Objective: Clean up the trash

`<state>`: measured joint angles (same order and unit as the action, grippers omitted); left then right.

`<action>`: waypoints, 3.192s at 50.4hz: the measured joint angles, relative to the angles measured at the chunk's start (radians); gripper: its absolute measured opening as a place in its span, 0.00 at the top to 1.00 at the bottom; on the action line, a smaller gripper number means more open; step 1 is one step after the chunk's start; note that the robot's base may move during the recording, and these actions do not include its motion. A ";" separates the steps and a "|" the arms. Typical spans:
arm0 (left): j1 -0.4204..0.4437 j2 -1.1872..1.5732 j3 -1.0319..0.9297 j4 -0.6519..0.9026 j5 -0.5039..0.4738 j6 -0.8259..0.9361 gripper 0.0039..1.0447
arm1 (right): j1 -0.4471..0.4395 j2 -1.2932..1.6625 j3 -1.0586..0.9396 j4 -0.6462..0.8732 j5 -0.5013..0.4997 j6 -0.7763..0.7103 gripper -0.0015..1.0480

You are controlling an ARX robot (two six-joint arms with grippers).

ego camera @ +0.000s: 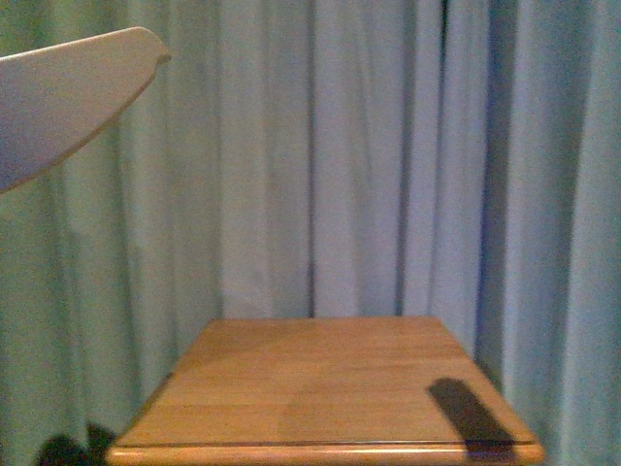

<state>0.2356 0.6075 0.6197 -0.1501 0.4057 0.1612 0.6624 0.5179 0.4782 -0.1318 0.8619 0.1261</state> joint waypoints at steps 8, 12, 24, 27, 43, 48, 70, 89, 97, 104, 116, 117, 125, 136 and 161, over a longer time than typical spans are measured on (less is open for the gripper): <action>0.002 -0.001 -0.001 0.000 -0.015 -0.001 0.74 | 0.000 0.001 0.000 -0.001 -0.008 0.005 0.81; 0.003 -0.002 -0.003 0.000 -0.019 -0.001 0.74 | 0.002 0.005 0.000 -0.001 -0.013 0.005 0.81; 0.002 0.000 -0.004 0.000 -0.013 -0.001 0.74 | 0.001 0.005 -0.001 -0.001 -0.008 0.005 0.81; 0.002 0.000 -0.004 0.000 -0.013 -0.001 0.74 | 0.001 0.005 -0.002 -0.001 -0.009 0.005 0.81; 0.002 0.000 -0.004 0.000 -0.013 -0.001 0.74 | 0.000 0.005 -0.003 -0.001 -0.008 0.006 0.81; 0.002 0.000 -0.003 0.000 -0.013 -0.001 0.74 | 0.001 0.005 -0.005 -0.001 -0.009 0.006 0.81; 0.001 -0.001 -0.003 0.000 -0.013 -0.001 0.74 | 0.000 0.005 -0.006 -0.001 -0.008 0.006 0.81; 0.003 -0.001 -0.002 -0.010 0.008 -0.003 0.74 | 0.003 0.010 -0.009 -0.001 -0.011 0.008 0.81; 0.041 0.069 0.061 -0.226 0.162 0.027 0.74 | 0.001 0.004 -0.009 -0.001 -0.010 0.008 0.81; 0.117 0.166 0.092 -0.213 0.263 0.177 0.74 | 0.001 0.004 -0.009 -0.001 -0.009 0.008 0.81; 0.167 0.388 0.118 -0.163 0.224 0.586 0.74 | 0.001 0.004 -0.009 -0.001 -0.009 0.008 0.81; 0.167 0.410 0.124 -0.158 0.214 0.633 0.74 | 0.001 0.004 -0.009 -0.001 -0.009 0.008 0.81; 0.154 0.568 0.203 -0.135 0.158 0.862 0.74 | 0.001 0.004 -0.009 -0.001 -0.009 0.008 0.81; 0.089 0.673 0.233 -0.098 0.113 0.954 0.74 | 0.001 0.004 -0.009 -0.001 -0.009 0.008 0.81; -0.051 0.805 0.234 -0.063 0.095 0.890 0.74 | 0.001 0.004 -0.009 -0.001 -0.009 0.008 0.81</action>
<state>0.1848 1.4120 0.8539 -0.2131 0.5007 1.0515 0.6636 0.5220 0.4694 -0.1329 0.8528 0.1345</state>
